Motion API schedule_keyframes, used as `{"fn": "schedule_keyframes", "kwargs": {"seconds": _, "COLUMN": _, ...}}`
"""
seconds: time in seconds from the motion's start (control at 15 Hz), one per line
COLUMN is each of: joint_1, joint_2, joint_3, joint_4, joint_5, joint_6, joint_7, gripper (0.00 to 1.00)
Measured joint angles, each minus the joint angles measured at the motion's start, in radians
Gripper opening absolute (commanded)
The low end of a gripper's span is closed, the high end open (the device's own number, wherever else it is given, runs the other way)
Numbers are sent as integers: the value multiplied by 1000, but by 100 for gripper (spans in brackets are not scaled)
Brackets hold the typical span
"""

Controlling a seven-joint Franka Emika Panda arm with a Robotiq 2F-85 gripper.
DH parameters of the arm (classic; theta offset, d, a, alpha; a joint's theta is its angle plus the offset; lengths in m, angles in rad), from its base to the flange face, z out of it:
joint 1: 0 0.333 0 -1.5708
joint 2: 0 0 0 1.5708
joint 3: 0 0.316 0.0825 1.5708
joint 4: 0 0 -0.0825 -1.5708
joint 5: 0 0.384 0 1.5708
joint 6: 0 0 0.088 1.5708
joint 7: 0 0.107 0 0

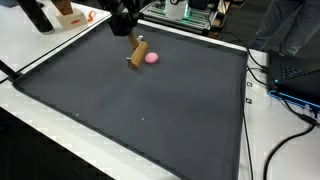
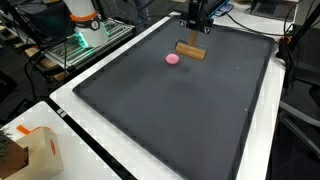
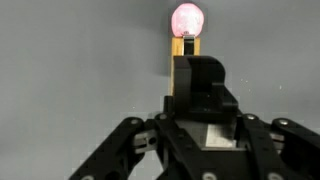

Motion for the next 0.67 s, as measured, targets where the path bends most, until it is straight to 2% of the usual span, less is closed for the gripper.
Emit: {"fn": "schedule_keyframes", "kwargs": {"seconds": 0.67, "joint_1": -149, "joint_2": 0, "joint_3": -69, "joint_4": -12, "joint_5": 242, "joint_6": -66, "joint_7": -174, "gripper": 24}}
